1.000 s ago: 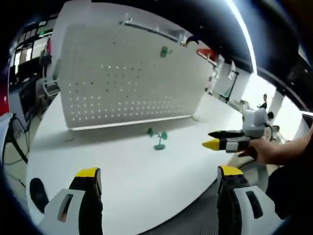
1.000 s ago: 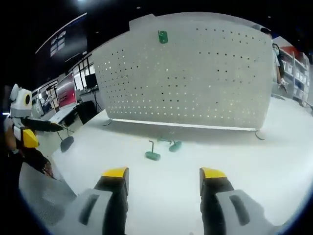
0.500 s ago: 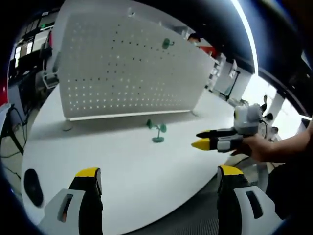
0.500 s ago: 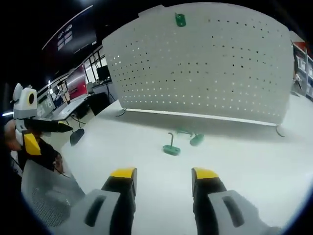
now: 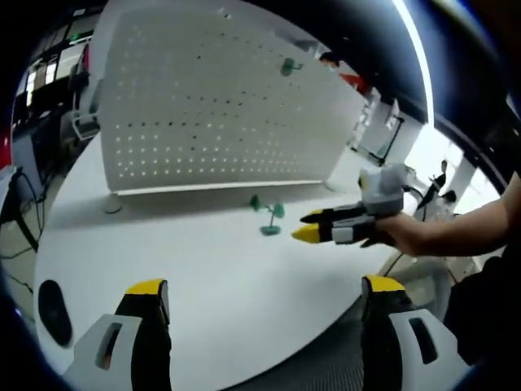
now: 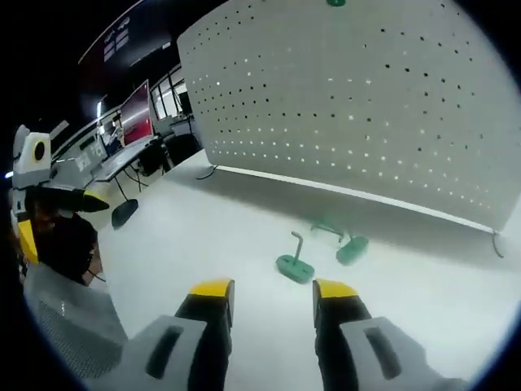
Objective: Insert the hook assembly into the mounting plate slot until the hook locks in place.
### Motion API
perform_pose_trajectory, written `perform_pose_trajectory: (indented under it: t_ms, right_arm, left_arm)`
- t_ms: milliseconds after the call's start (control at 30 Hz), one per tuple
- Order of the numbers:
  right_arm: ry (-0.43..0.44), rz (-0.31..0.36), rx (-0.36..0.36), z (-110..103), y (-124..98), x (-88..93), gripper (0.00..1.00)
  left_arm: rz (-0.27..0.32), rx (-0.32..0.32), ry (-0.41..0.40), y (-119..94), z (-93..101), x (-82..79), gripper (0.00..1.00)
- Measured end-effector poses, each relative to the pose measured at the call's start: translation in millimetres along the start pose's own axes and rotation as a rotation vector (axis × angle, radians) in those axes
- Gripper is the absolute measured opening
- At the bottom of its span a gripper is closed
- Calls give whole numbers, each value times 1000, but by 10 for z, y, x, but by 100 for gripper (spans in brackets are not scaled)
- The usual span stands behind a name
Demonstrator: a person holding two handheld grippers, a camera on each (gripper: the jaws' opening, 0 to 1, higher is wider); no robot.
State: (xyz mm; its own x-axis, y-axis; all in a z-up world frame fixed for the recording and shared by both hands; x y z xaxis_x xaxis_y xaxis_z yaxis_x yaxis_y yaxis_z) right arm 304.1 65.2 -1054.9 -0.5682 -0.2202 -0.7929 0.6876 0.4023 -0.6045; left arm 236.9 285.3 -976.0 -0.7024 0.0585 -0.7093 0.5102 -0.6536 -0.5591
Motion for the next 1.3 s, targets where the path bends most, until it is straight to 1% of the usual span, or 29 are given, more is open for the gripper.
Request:
perform_pose_trajectory:
  t_ms: [100,233,367,467,567,633,667,700,733,833,933,967,1000,1167,1233,1300]
  right_arm:
    - [-6,-4,0,56,85,-30,33]
    - [-17,-18,-16,105,210,-76,32]
    - [-27,-36,-30,118,325,-73,29]
    - [-26,-47,-34,131,388,-66,28]
    - [-48,-56,-38,155,447,-83,26]
    - [-70,-52,-42,176,480,-114,23]
    - [-104,-40,-58,193,505,-148,20]
    - [-112,-29,-67,198,517,-173,17]
    - [-112,-35,-70,215,538,-186,17]
    - [-135,-53,-93,242,581,-206,14]
    - [-156,-82,-127,240,605,-190,10]
    - [-174,-92,-136,239,613,-175,10]
    - [-173,-99,-141,236,619,-164,10]
    - [-166,-95,-154,223,606,-158,6]
    - [-162,-96,-155,220,597,-161,2]
    - [-152,-93,-156,223,590,-170,1]
  left_arm:
    - [-2,-2,-5,8,-11,2,99]
    - [-15,-5,-5,22,-41,25,99]
    - [-22,-20,-7,25,-86,40,98]
    - [-24,-18,-16,30,-91,43,98]
    - [-31,-24,-15,41,-111,48,98]
    - [-34,-24,-18,48,-122,47,98]
    - [-36,-23,-21,53,-126,48,97]
    - [-38,-21,-22,60,-127,50,97]
    - [-40,-18,-23,67,-128,52,97]
    - [-46,-11,-20,81,-114,52,97]
    - [-40,-9,-25,88,-101,46,96]
    - [-39,-8,-28,89,-97,46,96]
    - [-38,-8,-31,91,-92,50,96]
    - [-44,-4,-34,84,-76,73,96]
    - [-44,-7,-36,80,-83,80,95]
    - [-42,-9,-39,74,-88,84,95]
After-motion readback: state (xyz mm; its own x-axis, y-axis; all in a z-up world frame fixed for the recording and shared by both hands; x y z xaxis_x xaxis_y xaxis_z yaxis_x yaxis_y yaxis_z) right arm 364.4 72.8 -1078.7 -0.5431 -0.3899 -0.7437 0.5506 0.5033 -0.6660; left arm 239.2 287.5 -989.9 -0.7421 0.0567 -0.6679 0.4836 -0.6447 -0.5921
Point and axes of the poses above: the point that each gripper's makers call its tool centre point, and the gripper's own axes: y roughly forward along the fingers, z roughly to its right, x roughly out of its underside, the point moved 5 cm from there along -y, roughly backward along the fingers, and after that the axes turned 8 degrees about -y, right-handed, at the moved point
